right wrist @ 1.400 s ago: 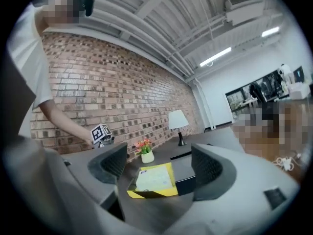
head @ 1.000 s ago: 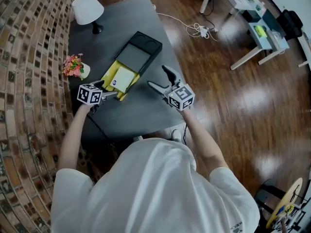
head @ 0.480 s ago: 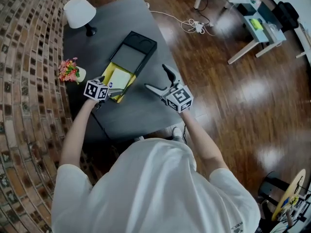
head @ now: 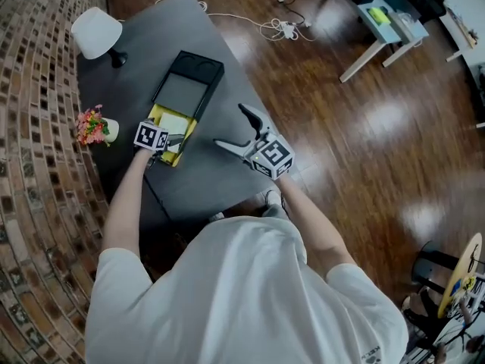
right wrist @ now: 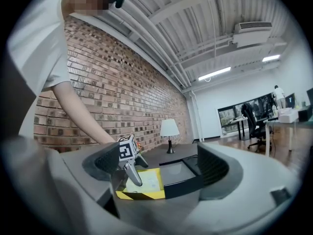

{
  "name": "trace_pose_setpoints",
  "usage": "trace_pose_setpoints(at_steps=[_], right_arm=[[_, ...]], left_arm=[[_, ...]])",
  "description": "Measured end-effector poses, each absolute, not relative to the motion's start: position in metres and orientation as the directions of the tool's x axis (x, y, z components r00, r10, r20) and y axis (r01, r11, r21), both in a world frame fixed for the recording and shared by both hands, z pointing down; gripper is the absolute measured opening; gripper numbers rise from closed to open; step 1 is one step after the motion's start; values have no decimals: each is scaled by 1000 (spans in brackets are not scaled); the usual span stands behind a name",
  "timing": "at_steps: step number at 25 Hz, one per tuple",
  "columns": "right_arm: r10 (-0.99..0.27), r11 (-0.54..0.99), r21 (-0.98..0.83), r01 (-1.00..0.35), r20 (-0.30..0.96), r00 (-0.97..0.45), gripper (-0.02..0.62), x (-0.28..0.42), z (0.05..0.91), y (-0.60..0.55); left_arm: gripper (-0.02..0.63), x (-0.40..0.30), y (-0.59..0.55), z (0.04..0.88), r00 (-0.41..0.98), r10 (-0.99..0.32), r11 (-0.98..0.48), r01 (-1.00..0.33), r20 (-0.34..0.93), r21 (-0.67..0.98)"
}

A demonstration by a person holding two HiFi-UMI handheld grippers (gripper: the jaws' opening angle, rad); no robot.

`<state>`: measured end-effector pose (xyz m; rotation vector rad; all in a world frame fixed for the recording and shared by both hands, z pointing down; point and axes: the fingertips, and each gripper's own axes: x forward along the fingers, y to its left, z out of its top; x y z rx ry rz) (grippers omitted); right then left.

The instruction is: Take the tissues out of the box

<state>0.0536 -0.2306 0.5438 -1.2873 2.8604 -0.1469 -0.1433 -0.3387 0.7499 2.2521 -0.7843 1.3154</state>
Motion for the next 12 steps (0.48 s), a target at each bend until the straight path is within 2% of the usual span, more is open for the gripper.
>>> trace_pose_setpoints(at_steps=[5,6,10,12], right_arm=[[-758,644,-97,-759,52,-650,505,65,545,-219],[-760,641,-97,-761,55,-647,505,67,544,-217],[-765,632,-119,-766,63,-641,503,75,545,-212],[-767,626,-141,-767,63,-638,503,74,547,-211]], left_arm=[[589,-140,-339,770,332,-243,-779,-627,912,20],[508,-138,-338,773,324,-245,-790,-613,914,6],[426,-139,-334,768,301,-244,-776,-630,922,0],[410,-140,-329,762,296,-250,-781,-625,922,-12]])
